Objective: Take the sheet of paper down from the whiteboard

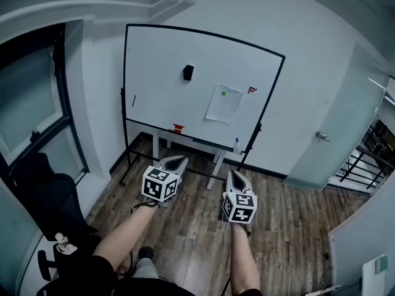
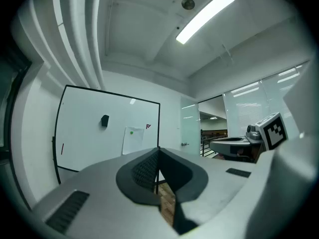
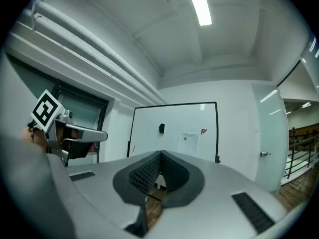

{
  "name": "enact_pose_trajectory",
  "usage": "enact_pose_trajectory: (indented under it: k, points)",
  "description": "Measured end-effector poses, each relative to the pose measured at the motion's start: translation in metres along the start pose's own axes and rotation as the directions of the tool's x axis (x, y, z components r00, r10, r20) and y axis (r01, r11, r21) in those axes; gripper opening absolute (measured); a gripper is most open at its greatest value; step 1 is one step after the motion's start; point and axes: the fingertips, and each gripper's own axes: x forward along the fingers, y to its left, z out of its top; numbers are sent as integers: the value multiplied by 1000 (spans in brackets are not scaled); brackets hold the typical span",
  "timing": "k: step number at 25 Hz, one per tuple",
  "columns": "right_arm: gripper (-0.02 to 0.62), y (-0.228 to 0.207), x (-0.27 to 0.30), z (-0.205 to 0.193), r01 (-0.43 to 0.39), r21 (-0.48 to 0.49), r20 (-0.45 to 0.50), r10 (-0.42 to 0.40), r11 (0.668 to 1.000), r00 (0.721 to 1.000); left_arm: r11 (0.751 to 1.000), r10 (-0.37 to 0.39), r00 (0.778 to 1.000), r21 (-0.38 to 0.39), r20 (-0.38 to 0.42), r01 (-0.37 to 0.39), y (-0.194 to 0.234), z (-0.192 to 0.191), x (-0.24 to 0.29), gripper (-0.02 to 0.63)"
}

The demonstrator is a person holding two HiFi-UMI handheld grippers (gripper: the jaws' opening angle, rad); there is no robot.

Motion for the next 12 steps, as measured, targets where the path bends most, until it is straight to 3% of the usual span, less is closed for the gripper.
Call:
enact_pose_trajectory:
  k: [12]
  points:
    - [25,-2,-10,-4,-26,0,-6,26,1000,1000,1000,8,1000,-19,-6,-8,-17,-4,-3,21]
